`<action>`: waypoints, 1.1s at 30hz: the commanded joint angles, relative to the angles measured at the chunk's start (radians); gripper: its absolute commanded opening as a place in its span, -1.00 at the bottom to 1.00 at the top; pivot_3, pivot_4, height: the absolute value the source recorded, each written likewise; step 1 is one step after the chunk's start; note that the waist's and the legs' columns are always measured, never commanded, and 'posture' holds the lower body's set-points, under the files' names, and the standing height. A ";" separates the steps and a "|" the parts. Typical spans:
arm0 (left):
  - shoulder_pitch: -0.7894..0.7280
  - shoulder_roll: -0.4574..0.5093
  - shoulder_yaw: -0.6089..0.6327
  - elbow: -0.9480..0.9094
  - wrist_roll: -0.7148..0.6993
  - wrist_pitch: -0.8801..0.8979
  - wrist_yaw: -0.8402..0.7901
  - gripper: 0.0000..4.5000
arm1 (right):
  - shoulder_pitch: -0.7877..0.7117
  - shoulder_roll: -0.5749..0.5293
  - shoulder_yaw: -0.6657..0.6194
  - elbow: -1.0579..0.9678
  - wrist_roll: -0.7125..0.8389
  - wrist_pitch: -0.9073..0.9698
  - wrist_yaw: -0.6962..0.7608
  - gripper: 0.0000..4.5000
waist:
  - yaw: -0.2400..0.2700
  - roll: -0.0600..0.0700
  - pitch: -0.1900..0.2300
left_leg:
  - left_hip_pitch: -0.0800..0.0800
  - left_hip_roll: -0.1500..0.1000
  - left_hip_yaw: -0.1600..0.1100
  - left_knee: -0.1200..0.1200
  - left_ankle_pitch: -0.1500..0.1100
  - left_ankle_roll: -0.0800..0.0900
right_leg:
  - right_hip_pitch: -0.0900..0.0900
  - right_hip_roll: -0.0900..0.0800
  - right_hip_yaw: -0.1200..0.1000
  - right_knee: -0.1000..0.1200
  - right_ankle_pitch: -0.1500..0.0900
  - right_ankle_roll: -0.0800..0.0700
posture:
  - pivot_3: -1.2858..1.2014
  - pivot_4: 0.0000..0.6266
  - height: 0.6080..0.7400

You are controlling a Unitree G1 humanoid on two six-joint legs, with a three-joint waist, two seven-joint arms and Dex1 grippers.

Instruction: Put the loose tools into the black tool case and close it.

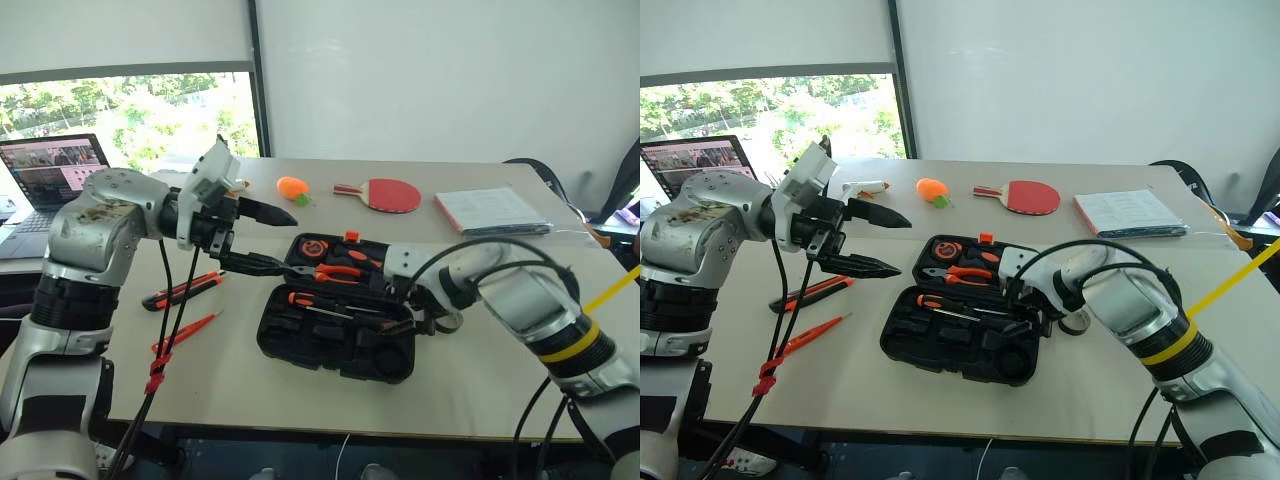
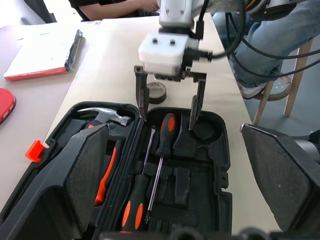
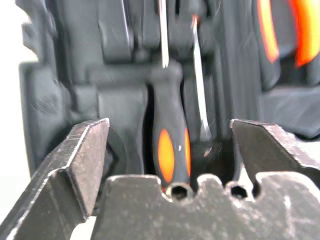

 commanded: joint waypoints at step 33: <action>-0.049 -0.002 0.000 0.013 0.014 -0.014 -0.011 1.00 | 0.134 0.147 0.037 0.100 -0.003 -0.045 -0.203 -0.97 | 0.004 0.000 0.000 | 0.000 0.000 0.001 0.000 0.000 0.000 | 0.000 0.000 0.000 0.000 0.000 0.000 | 0.03 -0.52 1.00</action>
